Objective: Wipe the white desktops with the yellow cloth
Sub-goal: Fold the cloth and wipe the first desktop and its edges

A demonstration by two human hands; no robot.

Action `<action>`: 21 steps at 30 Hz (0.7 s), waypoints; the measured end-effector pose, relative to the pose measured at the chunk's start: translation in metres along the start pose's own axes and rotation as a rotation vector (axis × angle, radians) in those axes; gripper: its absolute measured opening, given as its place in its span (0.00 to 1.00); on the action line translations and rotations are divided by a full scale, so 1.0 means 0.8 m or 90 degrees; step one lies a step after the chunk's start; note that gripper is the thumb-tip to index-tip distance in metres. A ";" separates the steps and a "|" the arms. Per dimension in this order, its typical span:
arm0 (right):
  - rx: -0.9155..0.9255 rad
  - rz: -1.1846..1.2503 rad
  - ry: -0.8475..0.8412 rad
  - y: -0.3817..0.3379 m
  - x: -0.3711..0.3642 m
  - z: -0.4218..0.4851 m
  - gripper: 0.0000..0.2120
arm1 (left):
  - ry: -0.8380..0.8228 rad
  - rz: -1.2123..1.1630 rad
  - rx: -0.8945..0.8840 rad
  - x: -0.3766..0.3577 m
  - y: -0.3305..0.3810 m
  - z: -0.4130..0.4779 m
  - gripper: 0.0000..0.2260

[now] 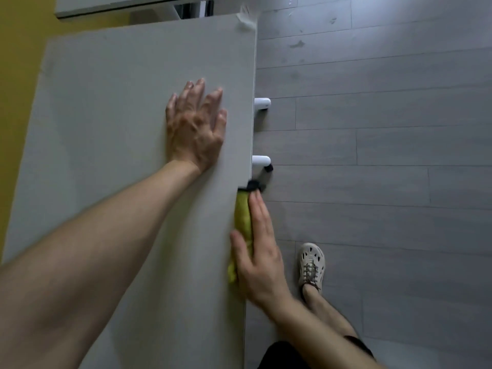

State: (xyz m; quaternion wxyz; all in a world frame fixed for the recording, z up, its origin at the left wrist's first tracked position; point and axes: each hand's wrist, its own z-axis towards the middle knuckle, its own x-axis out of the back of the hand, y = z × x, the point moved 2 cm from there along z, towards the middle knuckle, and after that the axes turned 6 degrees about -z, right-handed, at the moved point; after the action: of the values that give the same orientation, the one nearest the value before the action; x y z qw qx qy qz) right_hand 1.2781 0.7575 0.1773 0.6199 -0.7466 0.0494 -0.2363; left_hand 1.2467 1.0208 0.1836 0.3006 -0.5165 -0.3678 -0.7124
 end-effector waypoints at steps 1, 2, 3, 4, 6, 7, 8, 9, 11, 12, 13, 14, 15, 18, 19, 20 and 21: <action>-0.006 0.003 -0.003 -0.002 0.002 0.024 0.33 | -0.009 0.004 -0.001 0.002 0.001 0.000 0.24; -0.009 0.005 -0.006 -0.005 0.005 0.056 0.33 | -0.027 0.004 0.000 0.006 0.003 -0.002 0.25; -0.010 0.006 -0.002 -0.007 0.010 0.092 0.33 | -0.049 0.006 -0.004 0.009 0.004 -0.008 0.26; -0.011 0.004 0.007 -0.007 0.017 0.127 0.32 | -0.071 0.008 -0.015 0.013 0.006 -0.021 0.26; -0.020 -0.017 0.015 -0.008 0.027 0.172 0.30 | -0.101 0.012 -0.048 0.024 0.010 -0.070 0.27; -0.022 -0.029 0.015 -0.007 0.026 0.176 0.29 | -0.114 0.006 -0.062 0.031 0.013 -0.106 0.27; -0.026 -0.031 0.015 -0.007 0.023 0.166 0.29 | -0.126 -0.006 -0.068 0.040 0.017 -0.148 0.27; -0.033 -0.028 0.023 -0.009 0.016 0.144 0.29 | -0.137 -0.018 -0.064 0.049 0.019 -0.190 0.27; -0.030 -0.029 0.050 -0.008 0.000 0.067 0.31 | -0.137 -0.024 -0.053 0.067 0.017 -0.273 0.27; -0.023 -0.032 0.055 -0.003 -0.006 0.016 0.32 | -0.129 -0.019 -0.053 0.074 0.015 -0.312 0.26; -0.012 -0.035 0.047 0.003 -0.011 -0.040 0.31 | -0.119 -0.013 -0.050 0.079 0.014 -0.349 0.26; 0.002 -0.037 0.031 0.008 -0.015 -0.095 0.31 | -0.108 -0.010 -0.044 0.082 0.014 -0.380 0.26; 0.007 -0.038 0.010 0.010 -0.017 -0.144 0.32 | -0.098 -0.011 -0.035 0.083 0.016 -0.405 0.25; 0.007 -0.045 -0.023 0.011 -0.018 -0.190 0.33 | -0.062 -0.025 -0.015 0.081 0.019 -0.432 0.25; 0.014 -0.051 -0.015 0.011 -0.017 -0.166 0.33 | -0.054 -0.022 -0.018 0.078 0.019 -0.429 0.25; 0.009 -0.051 -0.001 0.010 -0.017 -0.131 0.33 | -0.051 -0.014 -0.021 0.077 0.018 -0.427 0.25; -0.004 -0.046 0.011 0.008 -0.015 -0.090 0.33 | -0.050 -0.010 -0.021 0.076 0.017 -0.426 0.25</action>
State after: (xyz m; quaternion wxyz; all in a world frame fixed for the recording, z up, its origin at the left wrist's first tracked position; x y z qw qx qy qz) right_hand 1.2389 0.6959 0.1761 0.6079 -0.7480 0.0288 -0.2649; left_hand 1.0651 0.7258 0.1781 0.2714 -0.5461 -0.3715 -0.7000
